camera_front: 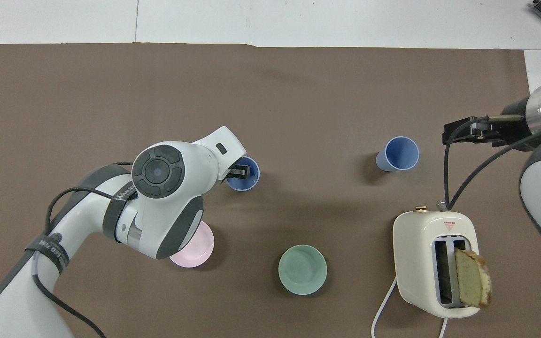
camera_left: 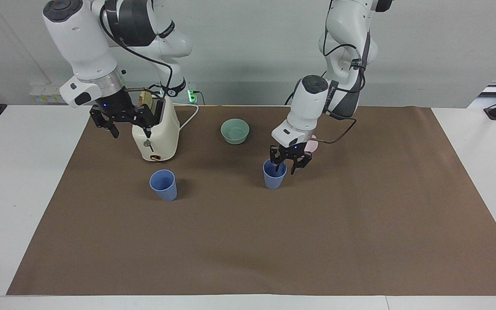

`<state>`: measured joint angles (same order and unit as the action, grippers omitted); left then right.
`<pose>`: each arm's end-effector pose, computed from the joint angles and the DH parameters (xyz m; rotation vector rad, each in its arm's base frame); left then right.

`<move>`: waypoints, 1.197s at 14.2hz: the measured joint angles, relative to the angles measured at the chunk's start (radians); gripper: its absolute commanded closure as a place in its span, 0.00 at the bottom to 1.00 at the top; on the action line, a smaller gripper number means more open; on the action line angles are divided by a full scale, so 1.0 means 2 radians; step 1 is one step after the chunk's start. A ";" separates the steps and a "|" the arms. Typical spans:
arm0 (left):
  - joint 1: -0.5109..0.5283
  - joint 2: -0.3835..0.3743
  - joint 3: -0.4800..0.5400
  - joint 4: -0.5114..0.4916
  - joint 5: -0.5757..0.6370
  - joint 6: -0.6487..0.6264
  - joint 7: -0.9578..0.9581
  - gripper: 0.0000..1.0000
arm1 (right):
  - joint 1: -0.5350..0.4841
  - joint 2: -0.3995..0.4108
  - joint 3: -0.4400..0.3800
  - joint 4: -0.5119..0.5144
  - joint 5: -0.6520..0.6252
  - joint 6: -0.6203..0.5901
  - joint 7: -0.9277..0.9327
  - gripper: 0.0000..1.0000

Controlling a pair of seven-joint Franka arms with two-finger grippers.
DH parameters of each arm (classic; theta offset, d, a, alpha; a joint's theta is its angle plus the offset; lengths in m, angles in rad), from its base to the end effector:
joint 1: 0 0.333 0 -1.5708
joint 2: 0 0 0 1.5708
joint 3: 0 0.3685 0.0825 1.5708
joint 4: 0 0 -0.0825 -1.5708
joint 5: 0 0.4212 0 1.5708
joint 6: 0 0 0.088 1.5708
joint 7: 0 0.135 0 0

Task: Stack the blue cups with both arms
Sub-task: 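Set the blue cup down and withdraw the left gripper, then reach the right gripper to the blue cup near the toaster and grasp it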

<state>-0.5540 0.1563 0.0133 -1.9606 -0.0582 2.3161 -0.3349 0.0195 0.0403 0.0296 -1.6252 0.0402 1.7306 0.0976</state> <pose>0.5599 -0.3392 0.4211 2.9961 -0.2567 0.2437 0.6200 0.0349 0.6113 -3.0933 0.0830 -0.0959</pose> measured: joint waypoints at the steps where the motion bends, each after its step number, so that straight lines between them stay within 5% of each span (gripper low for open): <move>1: 0.007 -0.014 0.004 0.012 0.000 -0.036 0.000 0.00 | 0.000 0.000 0.000 0.000 0.000 0.000 0.000 0.00; 7: 0.154 -0.098 0.013 0.050 0.001 -0.194 0.133 0.00 | 0.000 0.000 0.000 0.000 0.000 0.000 0.000 0.00; 12: 0.263 -0.100 0.014 0.127 0.006 -0.287 0.255 0.00 | 0.000 0.000 0.000 0.000 0.000 0.000 0.000 0.00; 17: 0.287 -0.095 0.015 0.227 0.031 -0.395 0.261 0.00 | 0.000 0.000 0.000 0.000 0.000 0.000 0.000 0.00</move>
<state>0.0206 -0.0331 0.0426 -1.5067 0.0044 1.5255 0.1862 0.0195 0.0403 0.0296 -1.6252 0.0402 1.7306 0.0976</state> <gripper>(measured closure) 0.000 0.000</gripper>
